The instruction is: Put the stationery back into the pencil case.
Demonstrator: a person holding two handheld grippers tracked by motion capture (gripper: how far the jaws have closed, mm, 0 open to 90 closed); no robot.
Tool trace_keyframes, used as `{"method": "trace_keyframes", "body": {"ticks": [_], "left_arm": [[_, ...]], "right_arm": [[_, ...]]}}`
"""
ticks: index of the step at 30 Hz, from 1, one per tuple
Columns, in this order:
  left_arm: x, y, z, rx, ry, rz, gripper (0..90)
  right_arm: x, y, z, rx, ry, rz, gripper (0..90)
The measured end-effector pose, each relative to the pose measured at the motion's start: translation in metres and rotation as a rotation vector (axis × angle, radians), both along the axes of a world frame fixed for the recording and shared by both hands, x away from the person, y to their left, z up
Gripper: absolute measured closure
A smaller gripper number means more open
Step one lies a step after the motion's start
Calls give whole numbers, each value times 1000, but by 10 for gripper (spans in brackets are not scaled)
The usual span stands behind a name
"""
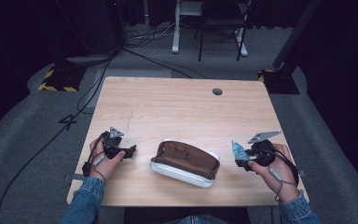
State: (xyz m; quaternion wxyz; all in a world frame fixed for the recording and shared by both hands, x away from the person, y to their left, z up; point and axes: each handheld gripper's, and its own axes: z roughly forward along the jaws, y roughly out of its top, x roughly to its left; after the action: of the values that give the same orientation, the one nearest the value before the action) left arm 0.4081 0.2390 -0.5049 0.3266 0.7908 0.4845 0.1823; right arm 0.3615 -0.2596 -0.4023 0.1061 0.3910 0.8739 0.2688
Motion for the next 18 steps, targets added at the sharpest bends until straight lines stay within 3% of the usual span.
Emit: {"method": "trace_keyframes", "body": {"ticks": [18], "left_arm": [[0, 0, 0, 3, -1, 0, 139]], "right_arm": [[-14, 42, 34, 71, -39, 144, 399]]}}
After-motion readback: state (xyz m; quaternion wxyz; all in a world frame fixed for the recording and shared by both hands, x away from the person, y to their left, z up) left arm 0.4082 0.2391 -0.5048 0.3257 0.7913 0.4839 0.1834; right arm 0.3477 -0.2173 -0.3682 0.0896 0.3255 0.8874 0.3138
